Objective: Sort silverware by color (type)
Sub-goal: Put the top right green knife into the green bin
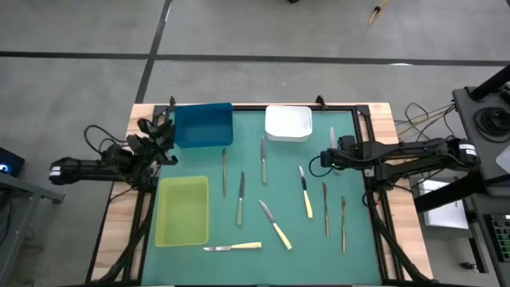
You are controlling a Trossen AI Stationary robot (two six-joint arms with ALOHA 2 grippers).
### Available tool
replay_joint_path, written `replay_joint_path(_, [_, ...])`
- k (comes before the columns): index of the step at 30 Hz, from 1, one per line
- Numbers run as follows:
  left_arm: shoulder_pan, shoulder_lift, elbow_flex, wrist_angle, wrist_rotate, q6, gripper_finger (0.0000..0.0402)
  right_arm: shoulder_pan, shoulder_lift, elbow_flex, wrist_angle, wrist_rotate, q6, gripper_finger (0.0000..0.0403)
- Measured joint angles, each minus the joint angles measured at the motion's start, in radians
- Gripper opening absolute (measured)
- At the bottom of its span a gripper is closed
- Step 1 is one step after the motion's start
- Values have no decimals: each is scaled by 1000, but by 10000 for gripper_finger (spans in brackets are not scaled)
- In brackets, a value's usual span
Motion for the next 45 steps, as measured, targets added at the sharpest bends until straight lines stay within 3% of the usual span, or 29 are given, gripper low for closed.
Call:
replay_joint_path(5, [0,0,0,0,0,0,78,-6,5,-38,65,-30,25,48])
replay_joint_path(10, [0,0,0,0,0,0,78,-18,17,-56,66,80,55,101])
replay_joint_path(20, [0,0,0,0,0,0,78,-33,101,-62,106,89,7,169])
replay_joint_path(28, [0,0,0,0,0,0,77,-33,222,-70,220,82,-36,166])
replay_joint_path(37, [0,0,0,0,0,0,78,-32,325,-69,236,96,-35,157])
replay_joint_path(45, [0,0,0,1,0,0,78,-32,349,-68,264,95,-35,83])
